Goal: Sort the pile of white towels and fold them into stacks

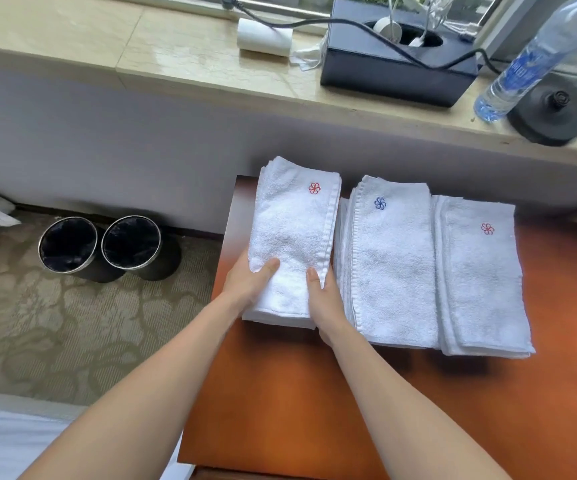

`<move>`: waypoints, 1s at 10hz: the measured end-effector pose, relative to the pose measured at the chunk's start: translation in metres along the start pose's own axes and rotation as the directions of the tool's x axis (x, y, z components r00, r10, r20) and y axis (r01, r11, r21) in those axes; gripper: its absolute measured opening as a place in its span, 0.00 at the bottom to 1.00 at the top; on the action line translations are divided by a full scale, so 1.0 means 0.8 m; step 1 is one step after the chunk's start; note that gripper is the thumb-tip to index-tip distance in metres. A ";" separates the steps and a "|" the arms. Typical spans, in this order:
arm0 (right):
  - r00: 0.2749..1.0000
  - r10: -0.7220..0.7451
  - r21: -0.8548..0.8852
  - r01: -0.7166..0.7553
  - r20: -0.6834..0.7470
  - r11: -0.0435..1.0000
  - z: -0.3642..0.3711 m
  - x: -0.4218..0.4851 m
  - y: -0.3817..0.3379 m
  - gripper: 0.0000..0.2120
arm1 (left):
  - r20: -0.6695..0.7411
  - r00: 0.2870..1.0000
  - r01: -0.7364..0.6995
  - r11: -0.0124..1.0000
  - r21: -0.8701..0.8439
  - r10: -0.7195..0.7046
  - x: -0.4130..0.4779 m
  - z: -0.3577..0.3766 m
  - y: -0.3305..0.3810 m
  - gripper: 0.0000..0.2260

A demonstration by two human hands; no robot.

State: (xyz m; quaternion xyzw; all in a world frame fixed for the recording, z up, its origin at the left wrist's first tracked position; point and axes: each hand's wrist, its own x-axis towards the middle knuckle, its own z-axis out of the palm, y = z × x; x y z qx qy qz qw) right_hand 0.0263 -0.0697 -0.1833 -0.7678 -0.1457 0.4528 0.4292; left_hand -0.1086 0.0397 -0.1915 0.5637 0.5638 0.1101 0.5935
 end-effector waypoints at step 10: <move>0.911 -0.155 -0.370 0.304 0.383 0.878 -0.122 -0.168 -0.013 0.27 | 0.147 0.962 -0.272 0.755 0.596 0.230 -0.187 0.000 0.012 0.36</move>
